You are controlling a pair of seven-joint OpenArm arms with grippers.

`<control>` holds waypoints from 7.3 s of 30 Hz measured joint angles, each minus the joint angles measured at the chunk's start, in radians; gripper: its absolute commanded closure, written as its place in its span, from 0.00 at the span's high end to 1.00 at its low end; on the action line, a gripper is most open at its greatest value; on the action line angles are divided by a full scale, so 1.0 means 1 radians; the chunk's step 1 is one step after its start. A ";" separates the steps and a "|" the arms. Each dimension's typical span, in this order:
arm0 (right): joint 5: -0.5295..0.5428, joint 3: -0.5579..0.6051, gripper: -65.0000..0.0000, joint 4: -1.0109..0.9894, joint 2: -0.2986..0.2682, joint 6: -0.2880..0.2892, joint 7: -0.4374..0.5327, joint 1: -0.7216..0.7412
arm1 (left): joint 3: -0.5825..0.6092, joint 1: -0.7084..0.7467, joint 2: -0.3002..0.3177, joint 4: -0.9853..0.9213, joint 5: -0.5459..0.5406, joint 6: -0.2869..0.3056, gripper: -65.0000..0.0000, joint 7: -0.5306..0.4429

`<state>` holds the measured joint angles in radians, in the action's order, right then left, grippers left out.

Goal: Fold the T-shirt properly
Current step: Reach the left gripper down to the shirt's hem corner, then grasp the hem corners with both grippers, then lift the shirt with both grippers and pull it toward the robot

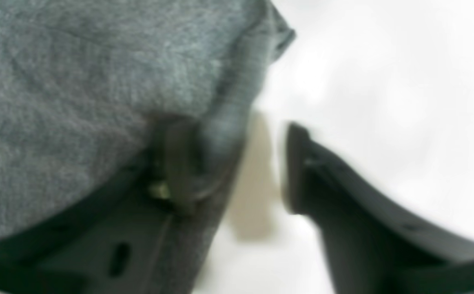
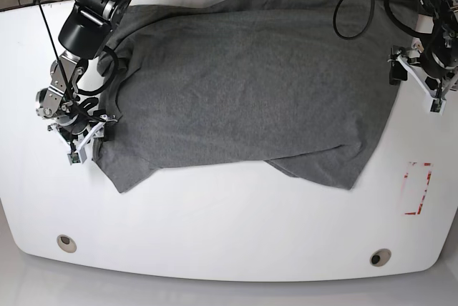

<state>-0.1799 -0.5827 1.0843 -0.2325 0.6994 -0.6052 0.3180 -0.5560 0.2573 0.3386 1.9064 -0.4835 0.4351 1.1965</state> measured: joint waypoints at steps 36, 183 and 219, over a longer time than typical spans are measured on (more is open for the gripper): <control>0.000 -0.003 0.40 -0.003 0.002 0.000 -0.008 0.002 | 0.005 -0.176 -0.019 -0.003 0.004 -0.001 0.77 0.007; 0.033 0.425 0.00 0.505 -0.135 0.009 -0.537 0.559 | 0.140 -0.922 -0.062 -0.190 -0.003 -0.113 0.00 -0.016; 0.027 0.634 0.00 0.485 -0.191 0.008 -0.571 0.958 | 0.232 -1.473 0.019 -0.329 0.057 -0.110 0.00 -0.071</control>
<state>-0.1532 0.0509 1.5696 -0.4236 0.7074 -1.1763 1.2762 -0.3241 -1.2156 0.3580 1.5776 -0.4267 0.3252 1.1252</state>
